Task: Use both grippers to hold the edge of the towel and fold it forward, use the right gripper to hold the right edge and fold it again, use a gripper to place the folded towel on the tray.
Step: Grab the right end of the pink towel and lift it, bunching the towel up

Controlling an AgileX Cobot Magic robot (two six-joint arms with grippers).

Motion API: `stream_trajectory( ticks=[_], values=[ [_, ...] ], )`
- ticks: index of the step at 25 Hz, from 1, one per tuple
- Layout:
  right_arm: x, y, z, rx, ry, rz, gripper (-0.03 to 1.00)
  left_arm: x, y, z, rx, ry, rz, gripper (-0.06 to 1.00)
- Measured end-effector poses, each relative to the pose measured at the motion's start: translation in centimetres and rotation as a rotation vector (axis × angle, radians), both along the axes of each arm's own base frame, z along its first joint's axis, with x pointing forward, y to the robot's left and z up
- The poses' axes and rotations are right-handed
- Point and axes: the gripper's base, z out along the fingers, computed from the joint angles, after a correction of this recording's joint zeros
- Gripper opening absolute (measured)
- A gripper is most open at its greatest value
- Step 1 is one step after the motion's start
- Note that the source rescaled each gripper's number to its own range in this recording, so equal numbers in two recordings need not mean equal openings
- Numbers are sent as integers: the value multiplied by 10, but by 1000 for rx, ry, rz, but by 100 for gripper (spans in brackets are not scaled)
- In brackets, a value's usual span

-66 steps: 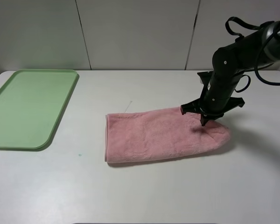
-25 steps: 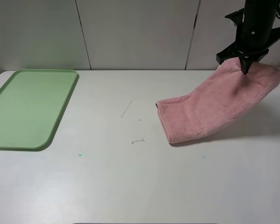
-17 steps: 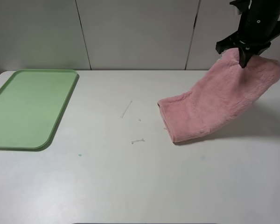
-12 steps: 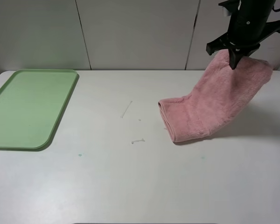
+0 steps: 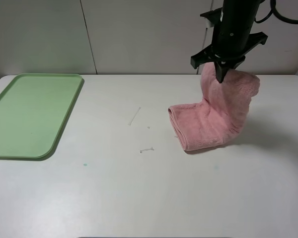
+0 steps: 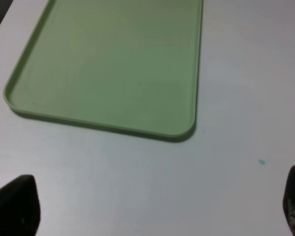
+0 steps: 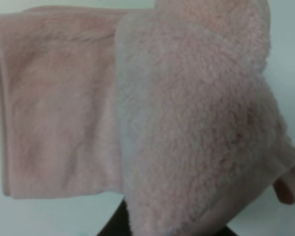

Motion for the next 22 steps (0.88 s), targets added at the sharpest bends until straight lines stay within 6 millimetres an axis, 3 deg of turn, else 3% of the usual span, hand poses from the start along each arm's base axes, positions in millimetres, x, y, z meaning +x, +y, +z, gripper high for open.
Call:
stream_trajectory(
  ticks=[5, 10, 22],
  values=[
    [-3, 14, -15, -1, 35, -3, 7, 0, 0, 0, 0, 0, 0, 100],
    [-9, 15, -33, 2, 99, -33, 7, 0, 0, 0, 0, 0, 0, 100],
    [-12, 29, -35, 170, 136, -99, 7, 0, 0, 0, 0, 0, 0, 100]
  ],
)
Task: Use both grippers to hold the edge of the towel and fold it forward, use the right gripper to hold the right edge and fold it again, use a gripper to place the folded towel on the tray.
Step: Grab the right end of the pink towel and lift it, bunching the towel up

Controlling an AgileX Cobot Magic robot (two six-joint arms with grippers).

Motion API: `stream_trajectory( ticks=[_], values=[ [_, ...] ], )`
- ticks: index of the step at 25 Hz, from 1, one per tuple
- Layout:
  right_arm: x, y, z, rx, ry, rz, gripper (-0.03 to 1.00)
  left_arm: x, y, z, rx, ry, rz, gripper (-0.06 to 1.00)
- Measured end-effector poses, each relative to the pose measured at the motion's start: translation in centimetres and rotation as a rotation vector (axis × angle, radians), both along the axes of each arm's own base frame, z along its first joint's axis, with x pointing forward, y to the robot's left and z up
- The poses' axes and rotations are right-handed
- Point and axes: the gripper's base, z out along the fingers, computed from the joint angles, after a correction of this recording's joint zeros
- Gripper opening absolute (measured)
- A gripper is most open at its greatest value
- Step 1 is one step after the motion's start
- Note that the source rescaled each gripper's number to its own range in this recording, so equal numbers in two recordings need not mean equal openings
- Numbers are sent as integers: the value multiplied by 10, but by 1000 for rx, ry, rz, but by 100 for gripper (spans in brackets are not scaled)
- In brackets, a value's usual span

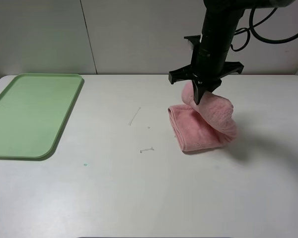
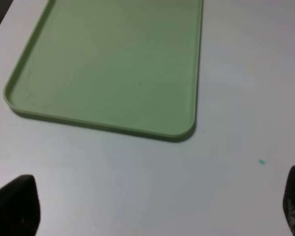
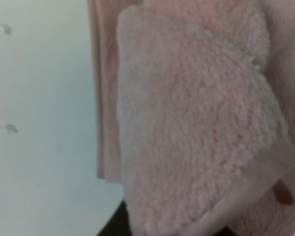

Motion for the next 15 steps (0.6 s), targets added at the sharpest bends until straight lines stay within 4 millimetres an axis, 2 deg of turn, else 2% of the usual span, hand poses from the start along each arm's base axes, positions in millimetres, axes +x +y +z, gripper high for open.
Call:
stream_trajectory(
  ticks=[6, 7, 8, 9, 11, 12, 15],
  values=[
    [4, 2, 0, 28, -38, -41, 9, 0, 0, 0, 0, 0, 0, 100],
    [4, 2, 1, 32, -40, -48, 17, 0, 0, 0, 0, 0, 0, 100],
    [4, 3, 1, 34, -41, -49, 29, 0, 0, 0, 0, 0, 0, 100],
    [4, 3, 1, 42, -43, -54, 51, 0, 0, 0, 0, 0, 0, 100],
    [4, 4, 1, 56, -41, -65, 83, 0, 0, 0, 0, 0, 0, 100],
    [4, 5, 1, 63, -37, -72, 90, 0, 0, 0, 0, 0, 0, 100],
    [3, 6, 1, 71, -31, -79, 98, 0, 0, 0, 0, 0, 0, 100]
  ],
)
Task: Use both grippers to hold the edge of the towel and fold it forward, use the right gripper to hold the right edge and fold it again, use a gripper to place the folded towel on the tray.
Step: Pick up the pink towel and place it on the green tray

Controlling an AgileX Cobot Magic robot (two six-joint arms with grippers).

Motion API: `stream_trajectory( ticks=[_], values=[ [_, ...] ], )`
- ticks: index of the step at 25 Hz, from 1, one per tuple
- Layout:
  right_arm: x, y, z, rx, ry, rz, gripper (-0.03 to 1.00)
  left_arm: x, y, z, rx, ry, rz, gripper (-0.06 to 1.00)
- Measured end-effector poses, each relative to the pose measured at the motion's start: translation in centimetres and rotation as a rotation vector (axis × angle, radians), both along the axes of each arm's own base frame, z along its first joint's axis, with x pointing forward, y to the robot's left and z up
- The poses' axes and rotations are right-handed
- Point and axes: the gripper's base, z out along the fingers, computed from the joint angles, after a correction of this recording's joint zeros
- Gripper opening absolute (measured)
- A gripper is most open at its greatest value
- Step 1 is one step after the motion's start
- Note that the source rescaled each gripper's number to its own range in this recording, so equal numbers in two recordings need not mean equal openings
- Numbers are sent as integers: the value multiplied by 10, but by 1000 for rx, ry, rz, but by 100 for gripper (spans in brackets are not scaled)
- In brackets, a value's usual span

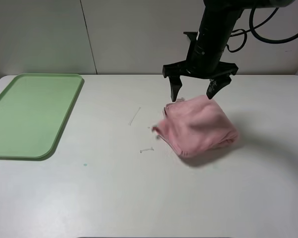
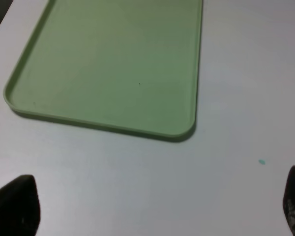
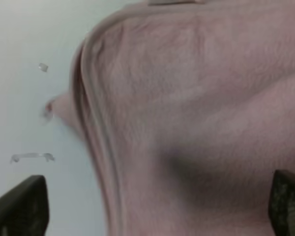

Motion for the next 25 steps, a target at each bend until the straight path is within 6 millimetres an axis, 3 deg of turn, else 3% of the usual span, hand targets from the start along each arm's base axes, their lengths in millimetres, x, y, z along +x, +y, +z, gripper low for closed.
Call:
stream_trajectory(
  ticks=[12, 16, 19, 25],
  values=[
    [-9, -4, 4, -40, 73, 62, 100, 0, 0, 0, 0, 0, 0, 100],
    [-15, -7, 24, -22, 26, 88, 100, 0, 0, 0, 0, 0, 0, 100],
    [-24, -11, 50, 3, -36, 94, 100, 0, 0, 0, 0, 0, 0, 100],
    [-57, -27, 82, 26, -92, 101, 100, 0, 0, 0, 0, 0, 0, 100]
  ],
)
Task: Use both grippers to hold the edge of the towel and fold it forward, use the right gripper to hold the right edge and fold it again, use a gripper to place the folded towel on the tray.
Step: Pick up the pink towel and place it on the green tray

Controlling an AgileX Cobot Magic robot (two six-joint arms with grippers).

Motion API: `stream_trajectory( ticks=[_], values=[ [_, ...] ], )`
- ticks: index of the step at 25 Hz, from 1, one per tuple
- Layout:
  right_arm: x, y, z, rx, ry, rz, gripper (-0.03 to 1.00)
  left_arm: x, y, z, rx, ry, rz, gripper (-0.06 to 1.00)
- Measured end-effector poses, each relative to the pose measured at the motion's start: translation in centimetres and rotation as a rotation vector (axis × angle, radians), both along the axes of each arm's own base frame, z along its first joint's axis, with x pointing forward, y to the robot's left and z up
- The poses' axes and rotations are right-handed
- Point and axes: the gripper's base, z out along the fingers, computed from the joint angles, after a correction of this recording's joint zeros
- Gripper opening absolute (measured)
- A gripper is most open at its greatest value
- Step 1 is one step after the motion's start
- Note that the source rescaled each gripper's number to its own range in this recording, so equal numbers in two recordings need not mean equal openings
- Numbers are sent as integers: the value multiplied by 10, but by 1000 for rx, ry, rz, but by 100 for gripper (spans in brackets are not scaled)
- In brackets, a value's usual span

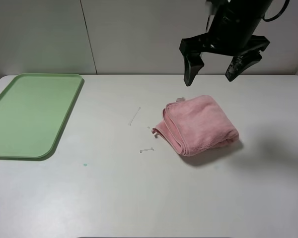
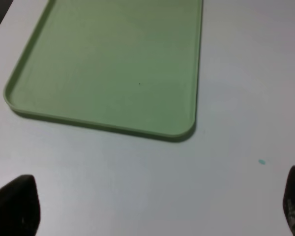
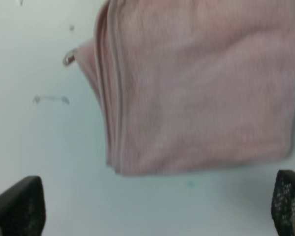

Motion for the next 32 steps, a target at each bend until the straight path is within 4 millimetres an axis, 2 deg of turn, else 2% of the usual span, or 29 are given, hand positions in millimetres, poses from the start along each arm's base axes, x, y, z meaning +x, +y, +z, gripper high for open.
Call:
stream_trajectory(
  ticks=[5, 16, 26, 32],
  values=[
    [-42, -21, 11, 4, -9, 1, 100, 0, 0, 0, 0, 0, 0, 100],
    [-142, -69, 19, 47, -80, -1, 100, 0, 0, 0, 0, 0, 0, 100],
    [-228, -110, 27, 157, -300, -3, 100, 0, 0, 0, 0, 0, 0, 100],
    [-268, -130, 35, 241, -469, -3, 100, 0, 0, 0, 0, 0, 0, 100]
  ],
)
